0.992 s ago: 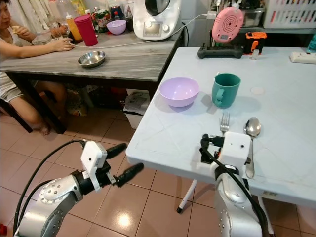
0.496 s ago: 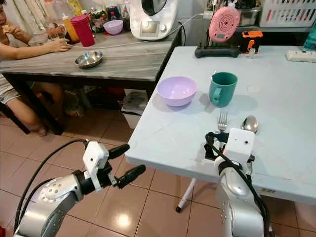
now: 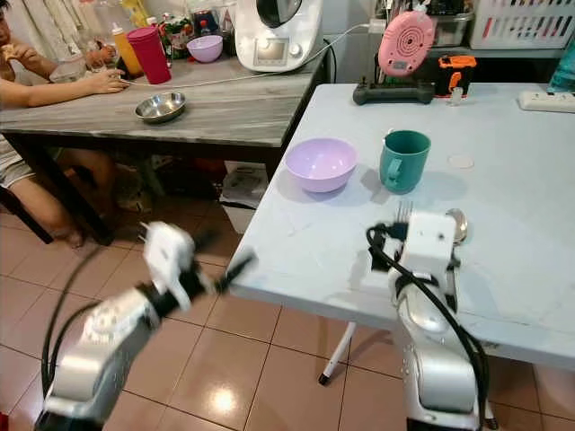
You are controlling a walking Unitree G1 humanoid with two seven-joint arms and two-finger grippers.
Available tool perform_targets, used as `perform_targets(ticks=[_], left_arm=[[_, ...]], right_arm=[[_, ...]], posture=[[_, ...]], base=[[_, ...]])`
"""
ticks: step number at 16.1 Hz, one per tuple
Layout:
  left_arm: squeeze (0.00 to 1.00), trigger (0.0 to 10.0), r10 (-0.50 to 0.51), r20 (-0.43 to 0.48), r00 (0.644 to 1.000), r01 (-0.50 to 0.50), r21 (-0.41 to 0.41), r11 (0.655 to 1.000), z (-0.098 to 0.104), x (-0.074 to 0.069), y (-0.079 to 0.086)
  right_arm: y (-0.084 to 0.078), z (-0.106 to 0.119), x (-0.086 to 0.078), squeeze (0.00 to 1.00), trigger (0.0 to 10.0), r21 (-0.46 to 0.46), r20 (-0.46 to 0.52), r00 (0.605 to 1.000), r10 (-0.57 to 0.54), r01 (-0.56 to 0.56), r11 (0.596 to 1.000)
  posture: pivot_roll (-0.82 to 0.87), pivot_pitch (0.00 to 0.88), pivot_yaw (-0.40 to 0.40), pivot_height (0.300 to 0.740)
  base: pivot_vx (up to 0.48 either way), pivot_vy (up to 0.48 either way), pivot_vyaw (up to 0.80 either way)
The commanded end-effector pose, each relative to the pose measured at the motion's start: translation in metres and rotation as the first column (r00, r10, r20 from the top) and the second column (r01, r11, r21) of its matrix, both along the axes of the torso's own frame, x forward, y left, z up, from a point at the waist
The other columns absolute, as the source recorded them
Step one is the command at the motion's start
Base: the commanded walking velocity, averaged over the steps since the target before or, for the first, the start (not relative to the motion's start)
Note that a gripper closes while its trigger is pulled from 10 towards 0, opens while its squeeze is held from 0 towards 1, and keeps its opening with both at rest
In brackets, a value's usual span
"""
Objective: Setting the table
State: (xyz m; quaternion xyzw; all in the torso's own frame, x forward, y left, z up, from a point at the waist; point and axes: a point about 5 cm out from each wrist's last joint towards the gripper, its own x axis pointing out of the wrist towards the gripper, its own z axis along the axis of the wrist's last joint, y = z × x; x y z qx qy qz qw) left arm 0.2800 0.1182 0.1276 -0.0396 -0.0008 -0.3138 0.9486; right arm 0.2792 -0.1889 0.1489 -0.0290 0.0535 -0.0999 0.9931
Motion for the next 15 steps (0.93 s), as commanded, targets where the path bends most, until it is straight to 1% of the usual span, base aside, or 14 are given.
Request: perform_targets(ticks=[1, 2, 3, 4, 5, 7, 8, 9, 11, 14, 15], left_arm=[[0.0, 10.0, 0.067, -0.024, 0.997, -0.067, -0.005, 0.998, -0.003, 0.003, 0.011], [0.0, 10.0, 0.087, -0.03, 0.996, -0.087, -0.023, 0.996, -0.002, 0.006, 0.012], [0.0, 10.0, 0.104, -0.026, 0.994, -0.106, -0.049, 0.993, 0.002, 0.011, 0.007], [0.0, 10.0, 0.105, -0.021, 0.994, -0.106, -0.061, 0.992, 0.003, 0.013, 0.004], [0.0, 10.0, 0.106, -0.018, 0.994, -0.107, -0.065, 0.992, 0.003, 0.013, 0.003], [0.0, 10.0, 0.094, -0.009, 0.996, -0.095, -0.099, 0.991, 0.007, 0.012, -0.004], [0.0, 10.0, 0.086, -0.007, 0.996, -0.087, -0.111, 0.99, 0.008, 0.012, -0.006], [0.0, 10.0, 0.079, -0.005, 0.997, -0.079, -0.122, 0.989, 0.009, 0.01, -0.006], [0.0, 10.0, 0.077, -0.007, 0.997, -0.077, -0.118, 0.99, 0.007, 0.008, -0.003], [0.0, 10.0, 0.07, -0.013, 0.997, -0.071, -0.114, 0.991, 0.005, 0.008, -0.004], [0.0, 10.0, 0.067, -0.013, 0.998, -0.068, -0.114, 0.991, 0.005, 0.008, -0.004]], right_arm=[[0.006, 0.002, 0.003, 0.0, 10.0, -0.025, 0.013, 1.0, 0.029, -0.028, 0.999], [0.009, 0.005, 0.006, 0.0, 10.0, -0.065, 0.026, 0.998, 0.05, -0.048, 0.997], [0.013, 0.015, 0.018, 0.0, 10.0, -0.102, 0.06, 0.995, 0.08, -0.073, 0.992], [0.014, 0.02, 0.022, 0.0, 10.0, -0.119, 0.074, 0.993, 0.089, -0.08, 0.99], [0.014, 0.021, 0.024, 0.0, 10.0, -0.126, 0.08, 0.993, 0.09, -0.08, 0.989], [0.014, 0.027, 0.027, 0.0, 10.0, -0.137, 0.109, 0.989, 0.098, -0.082, 0.987], [0.014, 0.027, 0.026, 0.0, 10.0, -0.136, 0.113, 0.989, 0.098, -0.083, 0.987], [0.014, 0.025, 0.024, 0.0, 10.0, -0.126, 0.111, 0.989, 0.098, -0.084, 0.988], [0.014, 0.018, 0.017, 0.0, 10.0, -0.11, 0.106, 0.99, 0.092, -0.081, 0.991], [0.013, 0.015, 0.013, 0.0, 10.0, -0.097, 0.093, 0.992, 0.086, -0.077, 0.992], [0.013, 0.014, 0.013, 0.0, 10.0, -0.097, 0.093, 0.992, 0.086, -0.077, 0.992]], posture=[[-0.27, 0.05, 0.12, 0.74], [-0.27, 0.054, 0.123, 0.74], [-0.27, 0.058, 0.124, 0.74], [-0.26, 0.059, 0.124, 0.74], [-0.26, 0.059, 0.124, 0.74], [-0.25, 0.063, 0.119, 0.74], [-0.25, 0.062, 0.118, 0.74], [-0.25, 0.064, 0.119, 0.74], [-0.25, 0.064, 0.117, 0.74], [-0.26, 0.064, 0.121, 0.74], [-0.26, 0.063, 0.122, 0.74]], base=[[0.0, 0.0, 0.0], [0.0, 0.0, 0.0], [0.0, 0.0, 0.0], [0.0, 0.0, 0.0], [0.0, 0.0, 0.0], [0.0, 0.0, 0.68], [0.0, 0.0, 0.64], [0.319, 0.0, 0.0], [0.427, 0.0, 0.0], [0.437, 0.0, 0.0], [0.435, 0.0, -0.52]])
